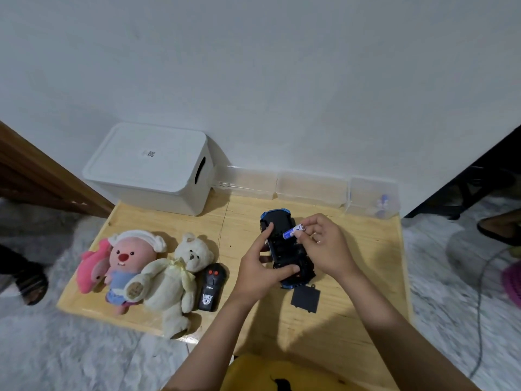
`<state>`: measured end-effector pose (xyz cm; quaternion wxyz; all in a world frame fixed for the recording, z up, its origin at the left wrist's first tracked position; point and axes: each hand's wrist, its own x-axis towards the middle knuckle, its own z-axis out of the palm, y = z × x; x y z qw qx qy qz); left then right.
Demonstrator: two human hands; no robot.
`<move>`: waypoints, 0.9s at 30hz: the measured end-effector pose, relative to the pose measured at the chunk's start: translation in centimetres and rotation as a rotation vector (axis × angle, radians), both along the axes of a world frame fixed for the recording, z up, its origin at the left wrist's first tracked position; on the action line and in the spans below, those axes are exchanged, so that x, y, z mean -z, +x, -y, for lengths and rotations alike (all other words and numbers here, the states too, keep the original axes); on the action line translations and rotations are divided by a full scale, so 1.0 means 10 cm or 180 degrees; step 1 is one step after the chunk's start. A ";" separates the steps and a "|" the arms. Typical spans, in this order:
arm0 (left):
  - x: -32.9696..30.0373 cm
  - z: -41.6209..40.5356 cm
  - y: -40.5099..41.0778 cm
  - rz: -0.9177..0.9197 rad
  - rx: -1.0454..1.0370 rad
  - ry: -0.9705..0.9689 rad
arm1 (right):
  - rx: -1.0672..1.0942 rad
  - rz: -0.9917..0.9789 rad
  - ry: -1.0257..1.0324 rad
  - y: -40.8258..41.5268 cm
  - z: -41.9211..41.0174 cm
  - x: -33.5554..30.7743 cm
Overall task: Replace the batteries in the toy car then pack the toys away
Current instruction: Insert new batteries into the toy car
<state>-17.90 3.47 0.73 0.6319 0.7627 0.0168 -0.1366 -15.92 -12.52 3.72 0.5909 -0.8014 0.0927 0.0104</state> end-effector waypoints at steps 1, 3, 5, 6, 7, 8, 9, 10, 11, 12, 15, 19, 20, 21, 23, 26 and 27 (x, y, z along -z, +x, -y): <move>-0.03 0.01 0.00 0.0035 0.0001 -0.0024 | -0.0023 -0.0024 -0.0051 0.00 -0.01 -0.02; -0.07 0.02 0.01 0.0035 0.0011 -0.0112 | 0.0000 -0.0047 -0.0156 0.00 -0.02 -0.03; -0.09 0.03 0.02 0.0026 0.0032 -0.0148 | 0.0105 -0.0046 -0.0309 0.01 -0.04 -0.05; -0.10 0.03 0.01 0.0033 0.0036 -0.0150 | 0.0164 -0.0067 -0.0373 0.01 -0.05 -0.07; -0.10 0.03 0.01 0.0036 0.0034 -0.0154 | 0.0217 -0.0097 -0.0414 0.01 -0.06 -0.09; -0.11 0.03 0.01 0.0031 0.0032 -0.0164 | 0.0270 -0.0117 -0.0432 0.01 -0.06 -0.10; -0.11 0.02 0.01 0.0030 0.0037 -0.0167 | 0.0318 -0.0122 -0.0440 0.01 -0.07 -0.11; -0.11 0.02 0.01 0.0038 0.0040 -0.0173 | 0.0369 -0.0121 -0.0447 0.01 -0.07 -0.11; -0.12 0.02 0.01 0.0059 0.0050 -0.0185 | 0.0421 -0.0123 -0.0455 0.01 -0.08 -0.11; -0.11 0.01 0.01 0.0080 0.0049 -0.0196 | 0.0477 -0.0119 -0.0450 0.02 -0.08 -0.11; -0.10 -0.01 0.03 0.0114 0.0046 -0.0214 | 0.0607 -0.0049 -0.0435 0.03 -0.10 -0.10; -0.08 -0.03 0.04 0.0171 0.0036 -0.0222 | 0.0576 0.0043 -0.0532 0.04 -0.10 -0.12; -0.08 -0.03 0.05 0.0174 0.0024 -0.0237 | 0.0554 0.0065 -0.0595 0.05 -0.10 -0.13; -0.08 -0.03 0.05 0.0184 0.0003 -0.0247 | 0.0549 0.0087 -0.0646 0.05 -0.10 -0.13; -0.08 -0.03 0.06 0.0217 -0.0049 -0.0248 | 0.0584 0.0108 -0.0678 0.06 -0.10 -0.13; -0.08 0.00 0.08 0.0270 -0.0123 -0.0266 | 0.0626 0.0093 -0.0654 0.08 -0.11 -0.13; -0.08 0.00 0.08 0.0240 -0.0149 -0.0293 | 0.0616 0.0099 -0.0665 0.08 -0.11 -0.13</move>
